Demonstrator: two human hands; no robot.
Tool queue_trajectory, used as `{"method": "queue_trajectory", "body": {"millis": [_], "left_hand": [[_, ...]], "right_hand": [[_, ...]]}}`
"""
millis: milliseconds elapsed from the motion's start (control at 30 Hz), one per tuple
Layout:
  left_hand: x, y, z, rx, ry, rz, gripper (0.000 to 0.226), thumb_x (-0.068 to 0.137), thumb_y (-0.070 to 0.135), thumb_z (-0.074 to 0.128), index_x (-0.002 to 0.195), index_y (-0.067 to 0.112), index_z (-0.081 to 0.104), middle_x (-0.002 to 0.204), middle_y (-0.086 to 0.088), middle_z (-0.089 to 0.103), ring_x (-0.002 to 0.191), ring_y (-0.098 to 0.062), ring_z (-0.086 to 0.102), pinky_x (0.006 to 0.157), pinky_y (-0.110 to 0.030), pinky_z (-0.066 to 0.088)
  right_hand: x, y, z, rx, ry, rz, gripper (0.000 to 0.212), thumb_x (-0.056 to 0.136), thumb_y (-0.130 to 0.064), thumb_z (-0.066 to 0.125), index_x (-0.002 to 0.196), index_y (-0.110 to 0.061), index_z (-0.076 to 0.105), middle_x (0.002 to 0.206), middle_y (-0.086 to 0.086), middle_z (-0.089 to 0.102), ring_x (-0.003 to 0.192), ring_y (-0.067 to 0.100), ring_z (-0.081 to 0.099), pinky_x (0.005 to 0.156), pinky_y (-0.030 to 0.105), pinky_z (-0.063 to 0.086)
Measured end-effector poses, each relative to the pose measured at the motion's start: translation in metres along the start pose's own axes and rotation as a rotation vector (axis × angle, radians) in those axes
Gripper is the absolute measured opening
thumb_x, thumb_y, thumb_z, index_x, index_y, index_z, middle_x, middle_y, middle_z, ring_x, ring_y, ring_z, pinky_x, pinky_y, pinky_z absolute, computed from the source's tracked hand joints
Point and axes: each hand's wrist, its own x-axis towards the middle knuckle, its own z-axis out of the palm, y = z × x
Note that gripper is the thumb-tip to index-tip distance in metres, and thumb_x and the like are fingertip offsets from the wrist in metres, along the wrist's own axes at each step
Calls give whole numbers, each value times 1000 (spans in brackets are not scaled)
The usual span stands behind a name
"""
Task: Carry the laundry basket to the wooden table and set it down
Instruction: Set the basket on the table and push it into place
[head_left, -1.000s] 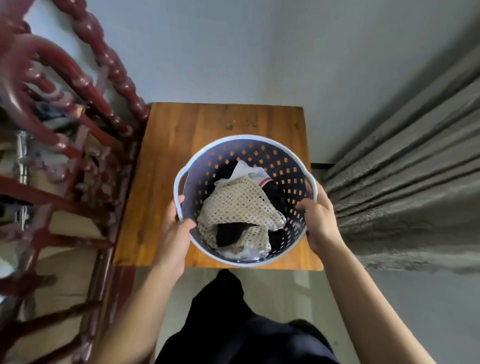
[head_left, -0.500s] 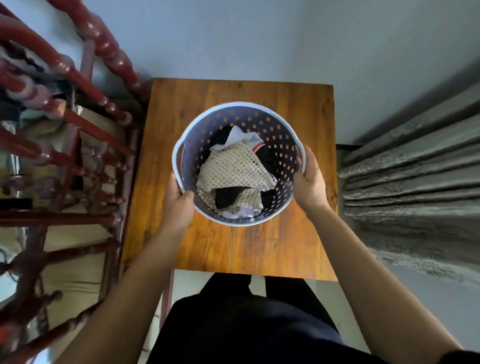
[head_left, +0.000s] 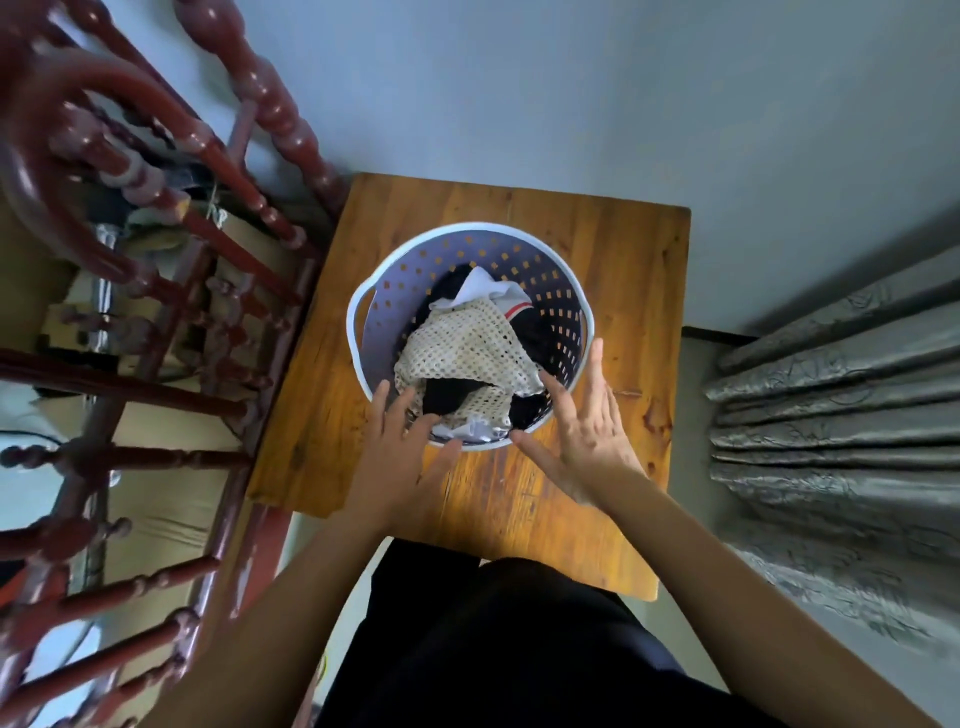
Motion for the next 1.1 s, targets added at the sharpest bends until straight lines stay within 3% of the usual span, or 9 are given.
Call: {"method": "queue_trajectory", "body": {"millis": [67, 133, 233, 367, 533, 767, 867, 967, 1100], "left_hand": [[7, -10, -5, 34, -26, 55, 57, 95, 58, 39, 112, 12, 67, 147, -21, 49, 150, -37, 16, 119, -55, 23], [20, -23, -10, 83, -32, 103, 52, 95, 59, 41, 99, 13, 67, 124, -15, 62, 137, -36, 35, 112, -53, 35], [45, -40, -25, 133, 31, 198, 49, 94, 59, 46, 90, 14, 67, 98, -7, 65, 112, -32, 50, 97, -48, 45], [84, -77, -46, 151, 101, 321, 49, 96, 56, 47, 85, 11, 64, 84, -6, 63, 99, -27, 45, 90, -45, 44], [140, -126, -74, 162, 42, 327, 68, 96, 67, 35, 88, 8, 69, 89, -9, 65, 104, -34, 54, 91, -47, 46], [178, -165, -99, 314, 118, 417, 50, 104, 46, 42, 105, 7, 72, 108, -14, 71, 119, -37, 59, 106, -52, 41], [188, -178, -99, 279, 186, 441, 46, 104, 41, 44, 108, 4, 71, 106, -17, 72, 116, -39, 62, 108, -51, 42], [203, -182, -104, 261, 236, 465, 39, 98, 35, 57, 101, 0, 73, 99, -17, 72, 110, -40, 64, 108, -53, 42], [224, -190, -117, 299, 172, 472, 41, 94, 35, 57, 102, -2, 73, 99, -19, 71, 108, -41, 63, 104, -58, 44]], "right_hand": [[6, -5, -2, -17, 2, 19, 109, 86, -88, 12, 174, -23, 14, 160, 24, -59, 170, 43, 2, 137, 48, 15], [13, -12, -2, -18, -20, 54, 107, 85, -88, 15, 170, -22, 23, 143, 14, -73, 169, 42, 14, 132, 49, 33], [28, -32, -6, 3, -20, 89, 102, 85, -86, 19, 160, -20, 37, 150, 16, -62, 163, 44, 34, 119, 48, 47], [62, -66, -9, 32, 28, 148, 107, 77, -91, 10, 149, -20, 45, 168, 21, -47, 152, 46, 50, 105, 50, 58], [115, -109, -11, 39, 67, 206, 106, 76, -92, 15, 148, -21, 47, 174, 20, -42, 154, 46, 46, 105, 53, 58], [173, -156, -5, 66, 144, 260, 81, 92, -81, 39, 143, -20, 51, 176, 21, -36, 164, 44, 30, 109, 55, 53], [186, -160, -5, 20, 191, 238, 72, 99, -76, 47, 145, -21, 52, 177, 24, -31, 167, 43, 21, 120, 55, 43], [193, -155, -13, -17, 230, 204, 74, 101, -75, 40, 156, -26, 49, 181, 25, -20, 171, 40, 5, 130, 54, 29], [195, -135, -26, -74, 281, 81, 71, 104, -67, 22, 162, -33, 48, 183, 24, 2, 170, 41, 12, 131, 56, 29]]}}
